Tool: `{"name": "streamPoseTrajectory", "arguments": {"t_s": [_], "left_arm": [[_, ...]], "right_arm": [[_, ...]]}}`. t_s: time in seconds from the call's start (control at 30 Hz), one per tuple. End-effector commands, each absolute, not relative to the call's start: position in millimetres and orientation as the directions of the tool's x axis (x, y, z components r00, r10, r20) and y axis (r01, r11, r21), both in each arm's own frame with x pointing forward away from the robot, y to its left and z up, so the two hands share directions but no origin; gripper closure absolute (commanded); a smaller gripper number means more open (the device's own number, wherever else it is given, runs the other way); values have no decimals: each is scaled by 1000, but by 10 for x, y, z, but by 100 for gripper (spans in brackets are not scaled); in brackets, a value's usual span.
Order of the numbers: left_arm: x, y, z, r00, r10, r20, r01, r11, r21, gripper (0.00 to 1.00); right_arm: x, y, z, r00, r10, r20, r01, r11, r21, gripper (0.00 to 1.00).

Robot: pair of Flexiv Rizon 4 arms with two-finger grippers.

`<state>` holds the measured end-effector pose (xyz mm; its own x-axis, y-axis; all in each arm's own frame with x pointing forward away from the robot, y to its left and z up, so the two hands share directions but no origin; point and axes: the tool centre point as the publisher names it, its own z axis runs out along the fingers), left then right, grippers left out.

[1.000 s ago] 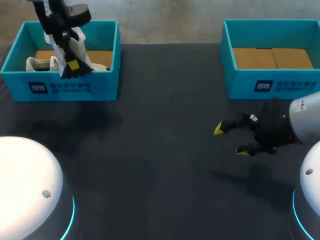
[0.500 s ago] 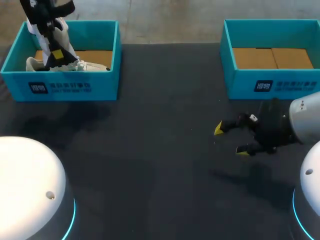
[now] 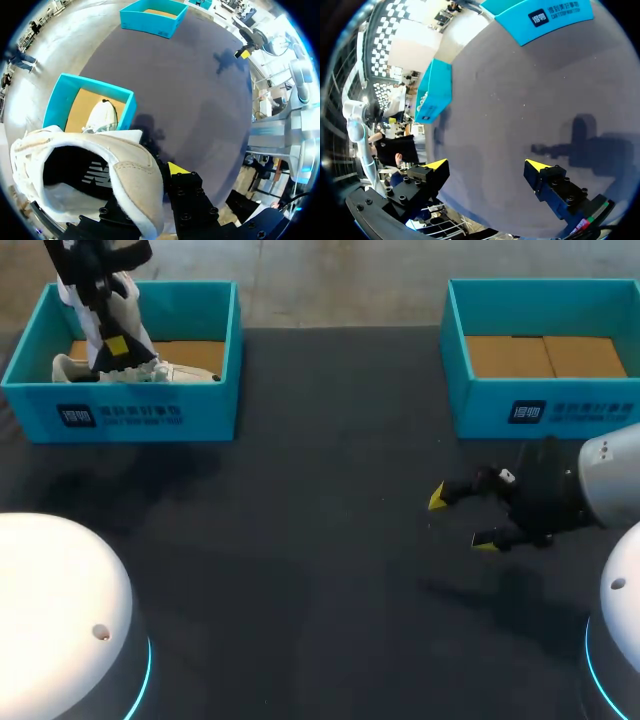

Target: Take the shoe out of the shoebox, open the shoe tongue, remove and reinsert the insole, then place the shoe into the shoebox

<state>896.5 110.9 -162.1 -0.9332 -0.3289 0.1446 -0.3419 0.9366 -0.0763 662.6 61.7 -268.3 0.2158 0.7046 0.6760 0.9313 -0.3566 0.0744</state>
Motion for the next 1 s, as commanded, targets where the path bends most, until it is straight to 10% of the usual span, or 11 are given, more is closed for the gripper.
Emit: {"name": "streamPoseTrajectory", "arguments": {"t_s": [0.03,1.0], "left_arm": [[8974,1114,-1604,-934,-328,145,-340,937,-75,100],[9888,1814,-1747,-913,-365,183,-372,928,-5,100]], "right_arm": [[6612,630,-2674,219,707,672,930,-360,75,0],[6612,630,-2674,219,707,672,930,-360,75,0]]}}
